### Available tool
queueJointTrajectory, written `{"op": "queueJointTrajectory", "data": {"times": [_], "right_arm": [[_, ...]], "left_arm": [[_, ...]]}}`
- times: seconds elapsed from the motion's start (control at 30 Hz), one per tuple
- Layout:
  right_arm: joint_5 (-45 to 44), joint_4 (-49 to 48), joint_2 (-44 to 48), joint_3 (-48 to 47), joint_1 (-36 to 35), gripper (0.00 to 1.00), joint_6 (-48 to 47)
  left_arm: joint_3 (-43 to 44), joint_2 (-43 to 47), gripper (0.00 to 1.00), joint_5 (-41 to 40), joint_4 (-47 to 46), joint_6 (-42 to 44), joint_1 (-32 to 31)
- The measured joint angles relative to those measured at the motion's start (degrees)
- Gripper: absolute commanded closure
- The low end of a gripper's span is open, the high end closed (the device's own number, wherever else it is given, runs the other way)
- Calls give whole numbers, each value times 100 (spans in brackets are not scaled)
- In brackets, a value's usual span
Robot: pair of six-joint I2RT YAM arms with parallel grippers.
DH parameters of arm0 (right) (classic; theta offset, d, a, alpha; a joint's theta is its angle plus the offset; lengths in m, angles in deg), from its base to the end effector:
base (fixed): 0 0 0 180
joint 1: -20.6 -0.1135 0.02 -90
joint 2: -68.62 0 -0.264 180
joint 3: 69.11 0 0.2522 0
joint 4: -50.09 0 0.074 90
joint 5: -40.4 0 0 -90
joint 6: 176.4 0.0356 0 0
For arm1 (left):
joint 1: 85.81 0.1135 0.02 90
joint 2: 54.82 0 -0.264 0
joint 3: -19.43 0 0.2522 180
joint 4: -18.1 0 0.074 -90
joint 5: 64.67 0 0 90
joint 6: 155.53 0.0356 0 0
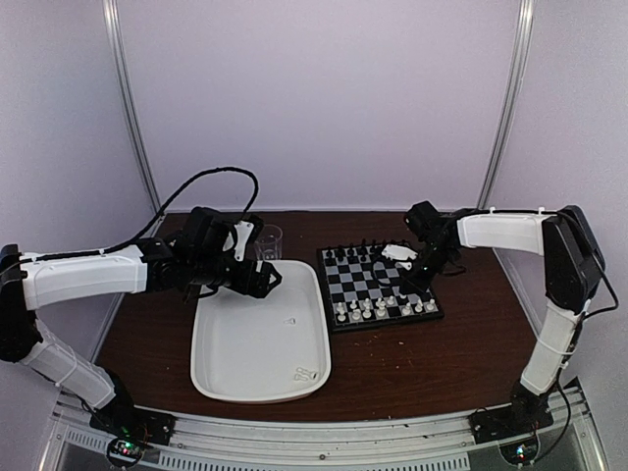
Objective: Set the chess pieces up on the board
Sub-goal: Place the pawn at f2.
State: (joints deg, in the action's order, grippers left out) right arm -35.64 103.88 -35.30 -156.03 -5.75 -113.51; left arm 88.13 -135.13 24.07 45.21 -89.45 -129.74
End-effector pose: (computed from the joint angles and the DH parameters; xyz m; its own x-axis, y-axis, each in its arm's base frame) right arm 0.3191 0.1677 0.1935 -0.5245 -0.7533 -0.3967 -0.8323 0.5517 0.0528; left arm 0.2224 -0.2132 0.2544 -0.6880 0.0999 -0.7188 0.4401 0.8450 -0.3038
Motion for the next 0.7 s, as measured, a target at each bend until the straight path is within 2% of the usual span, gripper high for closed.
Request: {"op": "queueJointTrajectory", "data": {"times": [0.7], "right_arm": [[103, 7, -118, 9, 0, 94, 2]], "left_arm": [[-4, 0, 8, -2, 2, -2, 0]]}}
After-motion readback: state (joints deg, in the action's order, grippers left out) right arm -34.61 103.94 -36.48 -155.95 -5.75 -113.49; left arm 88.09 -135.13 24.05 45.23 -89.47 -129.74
